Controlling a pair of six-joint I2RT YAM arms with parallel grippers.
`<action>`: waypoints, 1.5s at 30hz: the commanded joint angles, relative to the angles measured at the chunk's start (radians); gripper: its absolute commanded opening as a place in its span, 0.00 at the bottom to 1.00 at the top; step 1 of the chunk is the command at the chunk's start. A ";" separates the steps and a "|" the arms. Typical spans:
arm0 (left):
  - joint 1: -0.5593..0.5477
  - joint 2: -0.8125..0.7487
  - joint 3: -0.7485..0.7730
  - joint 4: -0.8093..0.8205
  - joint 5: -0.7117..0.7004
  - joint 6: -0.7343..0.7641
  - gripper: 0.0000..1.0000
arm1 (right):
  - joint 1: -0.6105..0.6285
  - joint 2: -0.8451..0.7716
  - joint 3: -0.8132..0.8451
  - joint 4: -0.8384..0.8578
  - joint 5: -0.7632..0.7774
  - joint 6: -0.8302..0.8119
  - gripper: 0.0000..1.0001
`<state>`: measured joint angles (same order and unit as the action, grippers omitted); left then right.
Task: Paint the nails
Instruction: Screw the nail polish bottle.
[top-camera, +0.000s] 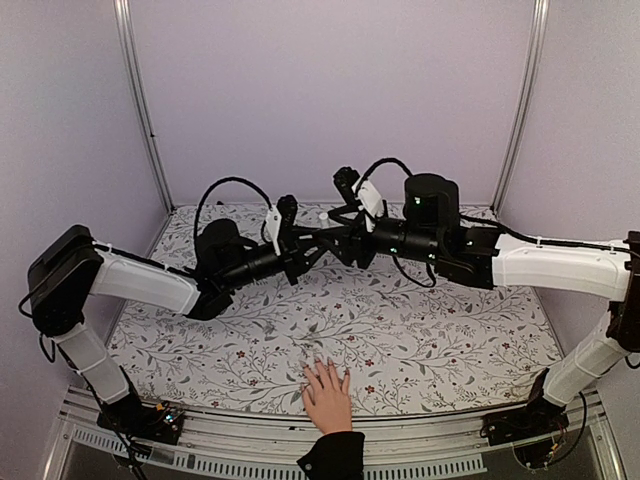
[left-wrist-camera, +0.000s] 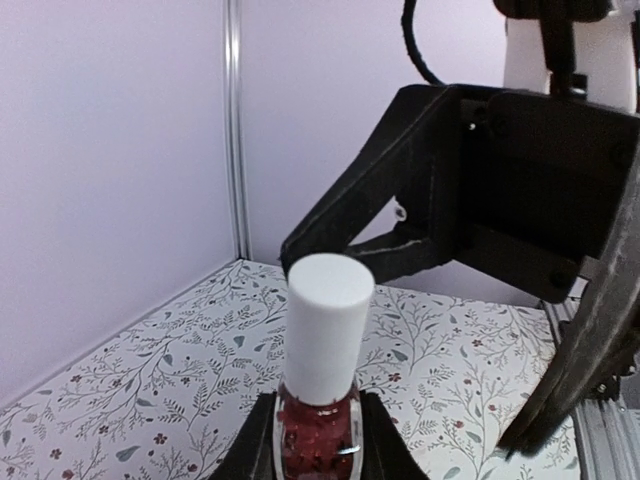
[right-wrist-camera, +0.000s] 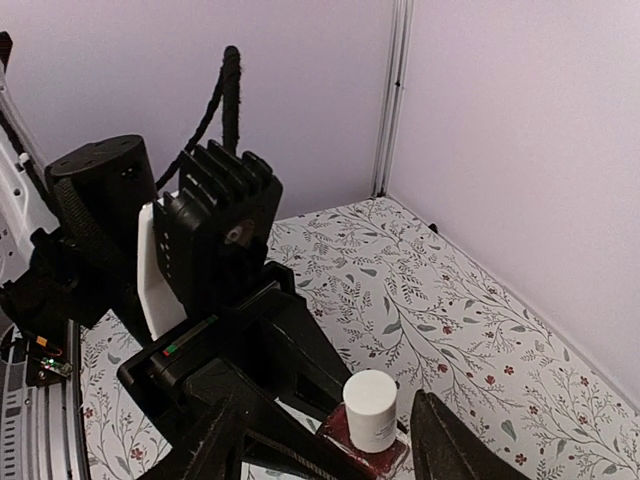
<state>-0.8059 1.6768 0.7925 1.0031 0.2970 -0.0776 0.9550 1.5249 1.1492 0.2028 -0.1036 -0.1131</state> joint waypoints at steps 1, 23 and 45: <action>0.029 -0.050 0.019 0.023 0.237 0.020 0.00 | -0.013 -0.083 -0.036 -0.019 -0.123 -0.016 0.61; 0.034 0.032 0.134 0.046 0.878 -0.071 0.00 | -0.043 -0.144 0.029 -0.285 -0.642 -0.199 0.61; 0.019 0.068 0.186 -0.063 0.936 -0.035 0.00 | -0.044 -0.094 0.141 -0.466 -0.669 -0.293 0.22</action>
<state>-0.7807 1.7359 0.9512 0.9508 1.2259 -0.1242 0.9131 1.4147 1.2602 -0.2298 -0.7429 -0.3939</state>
